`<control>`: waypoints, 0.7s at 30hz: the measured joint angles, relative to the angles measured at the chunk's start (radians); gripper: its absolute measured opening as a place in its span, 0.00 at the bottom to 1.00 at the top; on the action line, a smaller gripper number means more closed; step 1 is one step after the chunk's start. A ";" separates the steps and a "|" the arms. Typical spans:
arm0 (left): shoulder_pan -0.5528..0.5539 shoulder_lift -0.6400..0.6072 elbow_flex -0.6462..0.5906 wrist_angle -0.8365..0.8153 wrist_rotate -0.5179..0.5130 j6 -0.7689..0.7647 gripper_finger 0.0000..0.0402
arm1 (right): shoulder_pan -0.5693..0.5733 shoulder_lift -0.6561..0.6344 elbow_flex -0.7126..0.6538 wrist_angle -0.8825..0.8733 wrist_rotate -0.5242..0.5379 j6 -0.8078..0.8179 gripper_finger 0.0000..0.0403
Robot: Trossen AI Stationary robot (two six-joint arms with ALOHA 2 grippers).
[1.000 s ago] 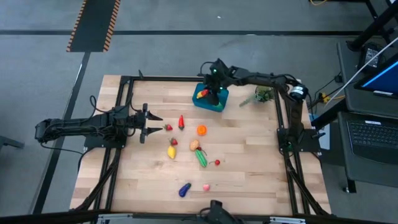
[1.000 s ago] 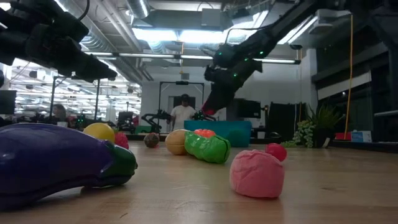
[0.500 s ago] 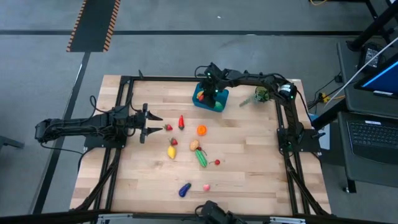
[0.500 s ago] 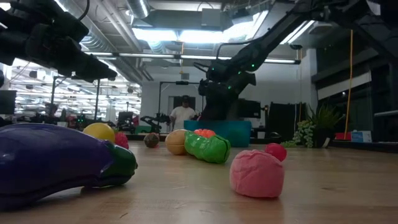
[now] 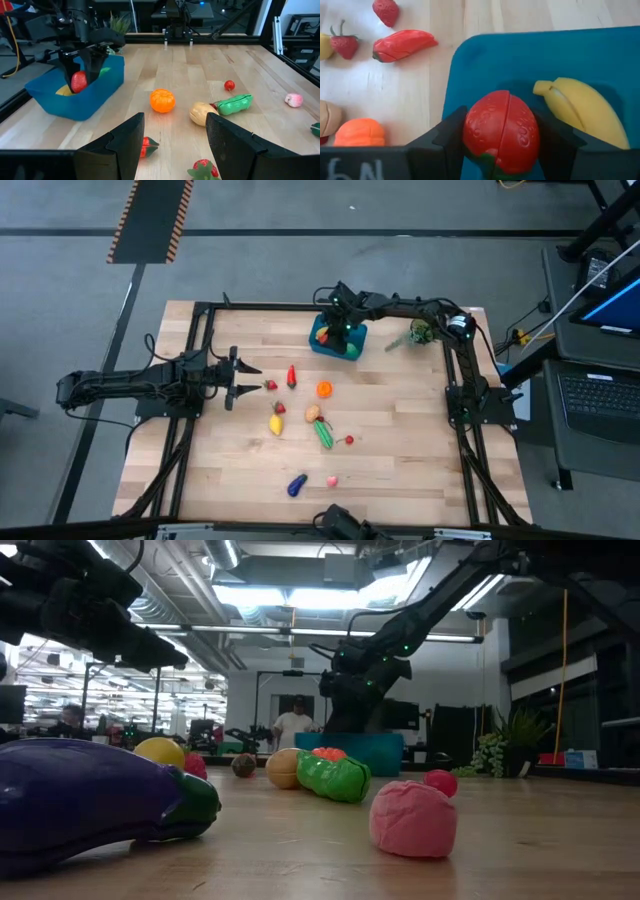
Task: Pick and placing Produce into tupperware
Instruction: Put the bottom red strawberry into the blue bin, then put the yellow lemon into the blue bin
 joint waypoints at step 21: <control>0.000 0.000 0.000 0.000 0.000 0.000 0.51 | 0.001 0.000 0.000 0.024 0.006 0.080 0.64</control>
